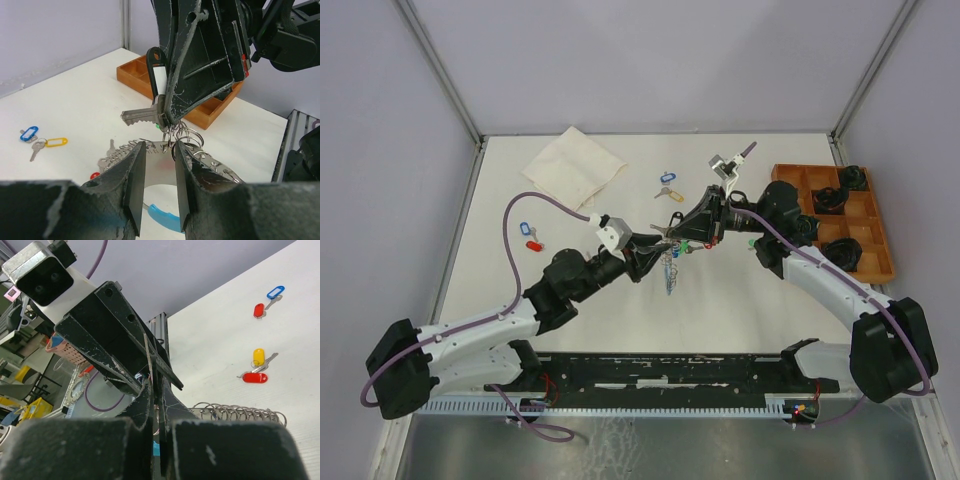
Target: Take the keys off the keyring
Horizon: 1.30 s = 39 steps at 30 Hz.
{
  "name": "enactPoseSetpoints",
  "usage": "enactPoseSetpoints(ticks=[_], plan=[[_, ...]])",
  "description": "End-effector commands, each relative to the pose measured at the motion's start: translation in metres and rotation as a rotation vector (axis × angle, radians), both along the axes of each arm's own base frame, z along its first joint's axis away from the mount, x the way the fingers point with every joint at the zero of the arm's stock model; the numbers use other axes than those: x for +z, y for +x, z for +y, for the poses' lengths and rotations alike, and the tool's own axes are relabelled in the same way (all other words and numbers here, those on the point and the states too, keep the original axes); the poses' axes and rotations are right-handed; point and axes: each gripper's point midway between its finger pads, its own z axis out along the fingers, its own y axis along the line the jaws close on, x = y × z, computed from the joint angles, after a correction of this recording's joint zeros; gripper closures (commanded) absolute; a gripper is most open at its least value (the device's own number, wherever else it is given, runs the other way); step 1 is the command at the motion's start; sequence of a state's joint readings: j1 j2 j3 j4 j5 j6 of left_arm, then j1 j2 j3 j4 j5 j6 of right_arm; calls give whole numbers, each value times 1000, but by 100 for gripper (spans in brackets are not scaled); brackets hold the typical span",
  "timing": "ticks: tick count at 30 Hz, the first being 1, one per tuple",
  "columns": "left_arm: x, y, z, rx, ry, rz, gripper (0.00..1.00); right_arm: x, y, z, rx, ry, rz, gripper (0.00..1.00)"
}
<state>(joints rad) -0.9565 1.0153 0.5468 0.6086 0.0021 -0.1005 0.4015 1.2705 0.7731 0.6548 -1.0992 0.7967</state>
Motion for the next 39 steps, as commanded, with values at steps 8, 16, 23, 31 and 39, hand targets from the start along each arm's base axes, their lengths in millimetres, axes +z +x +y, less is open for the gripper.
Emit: enactPoseSetpoints(ticks=[8, 16, 23, 31, 39], plan=[[30, 0, 11, 25, -25, -146, 65, 36, -11, 1, 36, 37, -148, 99], [28, -4, 18, 29, -17, -149, 67, 36, -13, 2, 45, 30, -155, 99], [27, -5, 15, 9, 22, -178, 64, 34, -15, 3, 56, 17, -161, 99], [22, -19, 28, -14, 21, -252, 51, 30, -15, 4, 63, -18, -162, 99], [19, -17, 34, 15, 22, -261, 59, 26, -18, 6, 78, -41, -167, 99]])
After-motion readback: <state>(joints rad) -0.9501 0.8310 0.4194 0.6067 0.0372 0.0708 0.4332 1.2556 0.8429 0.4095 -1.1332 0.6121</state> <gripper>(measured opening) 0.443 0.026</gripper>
